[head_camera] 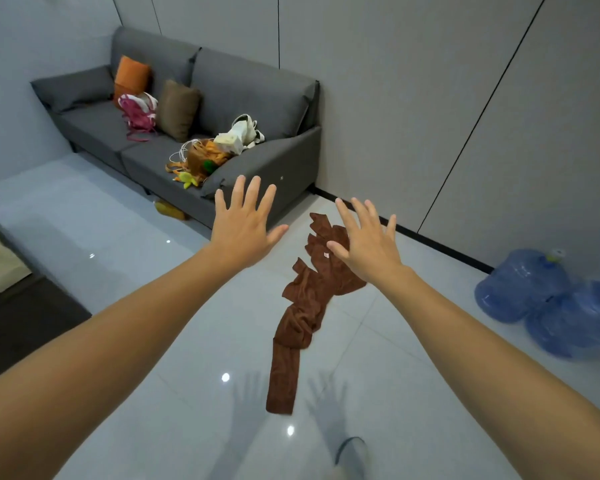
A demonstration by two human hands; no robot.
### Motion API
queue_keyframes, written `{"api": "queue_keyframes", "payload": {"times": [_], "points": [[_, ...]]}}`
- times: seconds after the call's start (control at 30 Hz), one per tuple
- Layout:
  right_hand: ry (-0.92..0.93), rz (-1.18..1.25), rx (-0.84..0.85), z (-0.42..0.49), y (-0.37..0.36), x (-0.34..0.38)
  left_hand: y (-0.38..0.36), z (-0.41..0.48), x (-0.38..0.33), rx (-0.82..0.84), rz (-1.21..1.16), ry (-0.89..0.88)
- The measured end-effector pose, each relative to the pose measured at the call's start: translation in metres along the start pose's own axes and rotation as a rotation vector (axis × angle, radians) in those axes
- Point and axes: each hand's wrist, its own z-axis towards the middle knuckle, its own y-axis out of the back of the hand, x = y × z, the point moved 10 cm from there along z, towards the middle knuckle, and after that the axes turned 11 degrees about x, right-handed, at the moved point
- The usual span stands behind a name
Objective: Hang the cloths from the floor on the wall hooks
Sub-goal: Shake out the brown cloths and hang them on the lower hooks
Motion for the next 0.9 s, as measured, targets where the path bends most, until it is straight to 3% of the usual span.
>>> {"api": "queue_keyframes", "payload": {"times": [0.3,0.6,0.9], "points": [[0.119,0.0,0.093,0.13,-0.062,-0.032,-0.057,0.115,0.011,0.063,-0.011,0.114],[0.103,-0.001,0.158,0.225,-0.129,-0.037,-0.138,0.203,0.032,0.118,-0.046,0.14],[0.024,0.03,0.079,0.313,-0.343,-0.023,-0.333,0.297,0.054,0.004,-0.105,0.091]]}}
